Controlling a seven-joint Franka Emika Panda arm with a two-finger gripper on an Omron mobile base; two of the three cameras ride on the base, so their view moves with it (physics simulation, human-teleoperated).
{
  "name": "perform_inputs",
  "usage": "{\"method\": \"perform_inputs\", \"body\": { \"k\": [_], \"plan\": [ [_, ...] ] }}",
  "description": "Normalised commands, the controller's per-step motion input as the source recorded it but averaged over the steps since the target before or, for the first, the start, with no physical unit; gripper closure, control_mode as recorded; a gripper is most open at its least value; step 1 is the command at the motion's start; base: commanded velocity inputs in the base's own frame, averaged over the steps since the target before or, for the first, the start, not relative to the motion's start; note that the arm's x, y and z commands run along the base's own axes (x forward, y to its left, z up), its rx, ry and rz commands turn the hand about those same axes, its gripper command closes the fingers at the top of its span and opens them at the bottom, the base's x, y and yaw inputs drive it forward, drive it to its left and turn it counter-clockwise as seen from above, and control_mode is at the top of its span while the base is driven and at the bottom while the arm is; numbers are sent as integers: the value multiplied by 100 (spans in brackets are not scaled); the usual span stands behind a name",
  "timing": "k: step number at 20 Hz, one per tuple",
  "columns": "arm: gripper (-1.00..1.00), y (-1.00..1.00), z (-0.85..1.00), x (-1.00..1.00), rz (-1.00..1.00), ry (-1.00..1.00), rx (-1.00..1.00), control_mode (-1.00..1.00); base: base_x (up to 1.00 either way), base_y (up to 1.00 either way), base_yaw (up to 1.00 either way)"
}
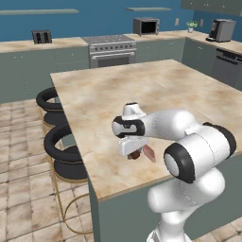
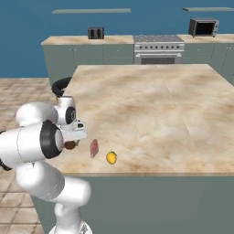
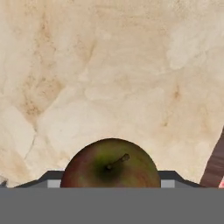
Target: Open the fridge, remove the apple, lemon, and steak, and place them on any counter.
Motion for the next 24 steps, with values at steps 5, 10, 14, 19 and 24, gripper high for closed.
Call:
{"method": "perform_inputs", "body": {
  "k": [5, 10, 14, 19, 24],
  "plan": [
    [100, 0, -64, 32, 24, 0, 2, -100, 0, 0, 0],
    [100, 0, -38, 4, 23, 0, 1, -100, 0, 0, 0],
    [-100, 0, -18, 0, 22, -2, 0, -100, 0, 0, 0],
    [-100, -1, 2, 0, 13, -7, 3, -100, 0, 0, 0],
    [-100, 0, 13, 0, 5, -16, 6, -100, 0, 0, 0]
  ]
}}
